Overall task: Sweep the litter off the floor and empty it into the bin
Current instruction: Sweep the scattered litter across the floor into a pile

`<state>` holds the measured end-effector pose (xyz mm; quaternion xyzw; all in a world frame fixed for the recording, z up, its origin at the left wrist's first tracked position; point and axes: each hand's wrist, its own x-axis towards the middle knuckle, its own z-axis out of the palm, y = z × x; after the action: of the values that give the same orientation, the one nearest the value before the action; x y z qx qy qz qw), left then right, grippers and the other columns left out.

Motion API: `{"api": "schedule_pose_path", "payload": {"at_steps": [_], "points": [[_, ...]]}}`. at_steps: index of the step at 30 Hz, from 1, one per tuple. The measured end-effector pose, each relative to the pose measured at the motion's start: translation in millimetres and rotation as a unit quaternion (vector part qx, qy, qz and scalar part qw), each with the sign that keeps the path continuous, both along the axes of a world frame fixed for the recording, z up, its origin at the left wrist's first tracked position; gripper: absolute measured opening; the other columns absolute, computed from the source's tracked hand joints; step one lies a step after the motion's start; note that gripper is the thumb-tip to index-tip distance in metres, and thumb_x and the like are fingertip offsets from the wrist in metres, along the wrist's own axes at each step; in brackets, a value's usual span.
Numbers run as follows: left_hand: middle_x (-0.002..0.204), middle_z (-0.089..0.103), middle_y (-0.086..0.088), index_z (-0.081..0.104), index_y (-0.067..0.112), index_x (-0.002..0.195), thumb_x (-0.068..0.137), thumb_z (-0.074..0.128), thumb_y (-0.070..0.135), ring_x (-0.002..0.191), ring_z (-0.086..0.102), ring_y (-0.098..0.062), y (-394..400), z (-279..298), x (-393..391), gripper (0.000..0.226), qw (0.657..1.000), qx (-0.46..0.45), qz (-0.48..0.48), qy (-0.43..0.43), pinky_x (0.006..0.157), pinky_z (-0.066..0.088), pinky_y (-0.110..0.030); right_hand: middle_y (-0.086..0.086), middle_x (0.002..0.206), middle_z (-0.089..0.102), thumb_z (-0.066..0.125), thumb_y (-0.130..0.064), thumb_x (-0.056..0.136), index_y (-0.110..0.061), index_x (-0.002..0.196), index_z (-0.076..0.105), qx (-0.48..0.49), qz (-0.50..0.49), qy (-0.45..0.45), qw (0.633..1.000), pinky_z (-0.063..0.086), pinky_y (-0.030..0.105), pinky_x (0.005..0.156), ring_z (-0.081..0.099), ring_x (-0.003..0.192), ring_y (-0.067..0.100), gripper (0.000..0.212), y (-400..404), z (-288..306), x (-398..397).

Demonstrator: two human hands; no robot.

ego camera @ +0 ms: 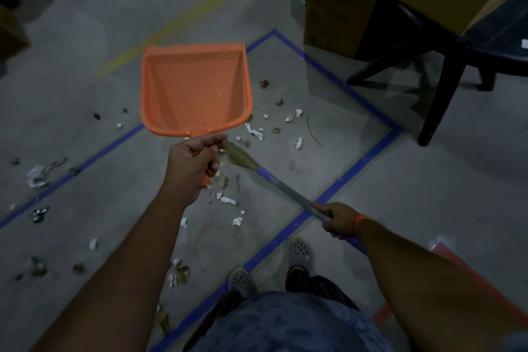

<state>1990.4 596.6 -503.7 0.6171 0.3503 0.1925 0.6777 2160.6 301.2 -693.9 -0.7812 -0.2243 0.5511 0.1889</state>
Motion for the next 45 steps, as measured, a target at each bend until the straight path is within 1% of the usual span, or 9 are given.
{"api": "schedule_pose_path", "payload": {"at_steps": [9,14,17,19,25,31,36,40,45], "points": [[0.092,0.071,-0.006,0.073,0.01,0.106,0.096,0.051,-0.007,0.047,0.051,-0.009,-7,3,23,0.03,1.0,0.002,0.023,0.004,0.04,0.037,-0.017,0.016,0.091,0.067,0.061,0.001,0.083,-0.022,0.149,0.041,-0.015,-0.165,-0.078,0.983,0.053,0.031,0.052,0.065,0.06,0.024,0.072,-24,-10,76],[0.09,0.073,-0.001,0.073,0.01,0.107,0.096,0.051,-0.007,0.047,0.051,-0.009,-2,4,21,0.03,0.999,0.001,0.039,0.009,0.04,0.037,-0.018,0.02,0.084,0.067,0.06,0.003,0.082,-0.01,0.132,0.057,-0.057,-0.195,-0.066,0.977,0.054,0.032,0.053,0.067,0.062,0.03,0.052,-18,-15,98],[0.086,0.073,0.002,0.072,0.009,0.107,0.097,0.05,-0.007,0.047,0.051,-0.008,-2,2,19,0.03,0.998,0.003,0.053,0.017,0.039,0.035,-0.017,0.022,0.08,0.065,0.059,0.006,0.082,-0.001,0.125,0.058,-0.086,-0.165,-0.03,0.982,0.058,0.041,0.062,0.066,0.065,0.033,0.043,-8,-20,91],[0.086,0.072,0.001,0.071,0.004,0.111,0.097,0.049,-0.008,0.046,0.051,-0.008,-1,1,18,0.028,0.998,0.003,0.06,0.023,0.038,0.035,-0.016,0.021,0.078,0.063,0.058,0.006,0.083,-0.001,0.128,0.057,-0.09,-0.132,-0.016,0.987,0.056,0.037,0.057,0.065,0.063,0.031,0.046,2,-24,79],[0.088,0.071,-0.003,0.071,0.005,0.108,0.096,0.05,-0.008,0.045,0.049,-0.008,2,-3,22,0.028,0.997,-0.006,0.075,0.032,0.039,0.034,-0.016,0.025,0.106,0.064,0.055,0.007,0.086,-0.021,0.15,0.037,-0.051,-0.001,0.009,0.999,0.05,0.031,0.052,0.063,0.064,0.027,0.073,48,-11,61],[0.087,0.075,0.0,0.073,0.01,0.106,0.097,0.05,-0.007,0.048,0.052,-0.009,13,-3,35,0.03,0.998,0.002,0.055,0.018,0.044,0.038,-0.019,0.011,0.096,0.065,0.058,0.0,0.086,-0.035,0.148,0.037,-0.007,0.068,0.001,0.998,0.052,0.028,0.05,0.062,0.06,0.02,0.075,66,-1,73],[0.092,0.071,-0.005,0.071,0.007,0.11,0.097,0.049,-0.008,0.049,0.049,-0.011,26,-1,48,0.029,0.999,-0.004,0.043,0.011,0.04,0.035,-0.017,0.012,0.094,0.066,0.057,0.004,0.084,-0.03,0.147,0.042,0.029,-0.027,-0.026,0.999,0.058,0.029,0.057,0.069,0.069,0.025,0.074,68,1,95],[0.089,0.072,-0.004,0.071,0.005,0.111,0.097,0.05,-0.007,0.047,0.05,-0.009,42,-1,63,0.028,0.999,-0.008,0.043,0.01,0.039,0.036,-0.016,0.014,0.085,0.066,0.055,0.007,0.085,-0.021,0.15,0.036,0.017,-0.102,-0.073,0.992,0.052,0.028,0.05,0.066,0.059,0.023,0.074,71,2,124],[0.09,0.07,-0.006,0.072,0.006,0.11,0.096,0.05,-0.009,0.047,0.049,-0.009,75,-1,83,0.03,0.999,-0.009,0.035,-0.006,0.042,0.038,-0.018,0.024,0.088,0.067,0.058,0.005,0.083,-0.012,0.15,0.035,-0.037,-0.153,-0.103,0.982,0.053,0.033,0.055,0.063,0.055,0.028,0.073,86,-1,165]]}}
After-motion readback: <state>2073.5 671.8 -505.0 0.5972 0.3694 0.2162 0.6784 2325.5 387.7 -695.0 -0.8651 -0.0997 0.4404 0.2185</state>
